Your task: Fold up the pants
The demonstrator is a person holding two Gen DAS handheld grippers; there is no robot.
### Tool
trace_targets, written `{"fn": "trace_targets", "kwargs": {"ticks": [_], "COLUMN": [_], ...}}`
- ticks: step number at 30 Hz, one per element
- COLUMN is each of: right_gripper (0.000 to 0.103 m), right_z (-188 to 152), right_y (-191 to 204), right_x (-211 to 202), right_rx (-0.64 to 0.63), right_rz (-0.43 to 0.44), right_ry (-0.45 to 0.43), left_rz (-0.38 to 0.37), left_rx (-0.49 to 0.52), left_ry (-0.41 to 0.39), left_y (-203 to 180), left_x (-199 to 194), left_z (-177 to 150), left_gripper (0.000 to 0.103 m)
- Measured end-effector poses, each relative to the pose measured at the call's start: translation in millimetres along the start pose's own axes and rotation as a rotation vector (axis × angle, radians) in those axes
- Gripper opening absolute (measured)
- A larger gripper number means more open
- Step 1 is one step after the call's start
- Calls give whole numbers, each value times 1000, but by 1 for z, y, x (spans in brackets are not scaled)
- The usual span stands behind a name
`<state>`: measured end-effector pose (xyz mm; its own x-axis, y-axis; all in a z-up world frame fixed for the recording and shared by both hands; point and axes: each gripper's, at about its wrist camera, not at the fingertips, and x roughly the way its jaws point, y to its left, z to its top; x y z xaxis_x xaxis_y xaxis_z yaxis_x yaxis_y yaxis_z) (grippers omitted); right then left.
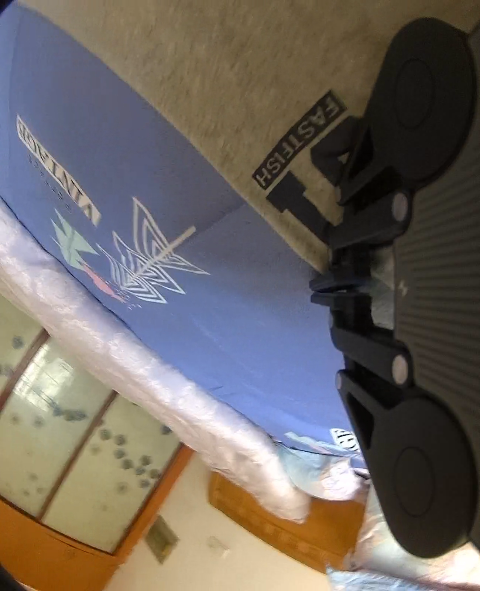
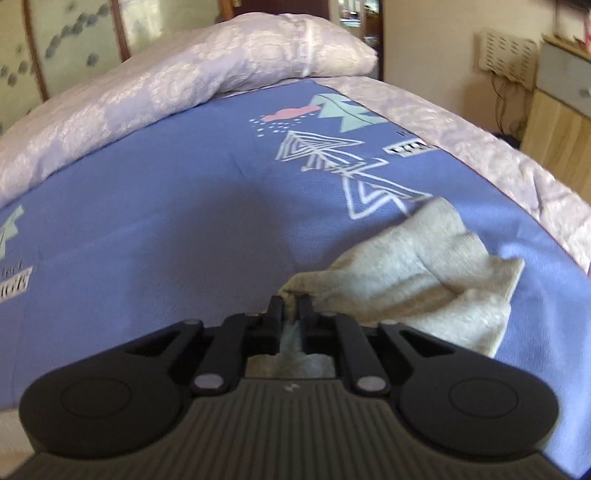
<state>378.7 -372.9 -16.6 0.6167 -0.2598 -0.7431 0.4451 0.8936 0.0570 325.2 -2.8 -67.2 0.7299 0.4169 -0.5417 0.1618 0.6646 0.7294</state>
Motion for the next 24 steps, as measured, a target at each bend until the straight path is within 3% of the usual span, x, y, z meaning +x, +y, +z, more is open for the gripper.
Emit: {"fn": "trace_targets", "kwargs": {"ticks": [1, 2, 3, 6, 9, 12, 15, 20, 24], "right_gripper": [27, 46, 49, 49, 49, 49, 51, 51, 51], "right_z": [3, 6, 7, -1, -28, -74, -127, -205, -222], "right_y": [0, -3, -10, -43, -92, -142, -189, -233, -229], "right_x": [-4, -11, -24, -74, -141, -208, -263, -319, -329], "right_rx": [-15, -11, 8, 80, 163, 223, 307, 456, 497], "right_rz": [0, 8, 22, 97, 173, 181, 143, 90, 122], "right_ry": [20, 34, 19, -25, -58, -90, -101, -84, -69], "left_rz": [-16, -28, -30, -32, -98, -177, -228, -223, -217], "left_rx": [-11, -33, -57, -148, -226, -291, -377, -488, -563], "left_ry": [-7, -23, -37, -66, -101, -109, -61, 30, 90], "left_y": [6, 15, 25, 58, 83, 96, 105, 118, 139], "left_x": [-9, -22, -35, -84, -134, -182, -217, -240, -240], "left_z": [-1, -3, -7, -30, -64, -104, -149, -210, -236], "left_gripper": [8, 9, 9, 12, 17, 21, 23, 31, 31]}}
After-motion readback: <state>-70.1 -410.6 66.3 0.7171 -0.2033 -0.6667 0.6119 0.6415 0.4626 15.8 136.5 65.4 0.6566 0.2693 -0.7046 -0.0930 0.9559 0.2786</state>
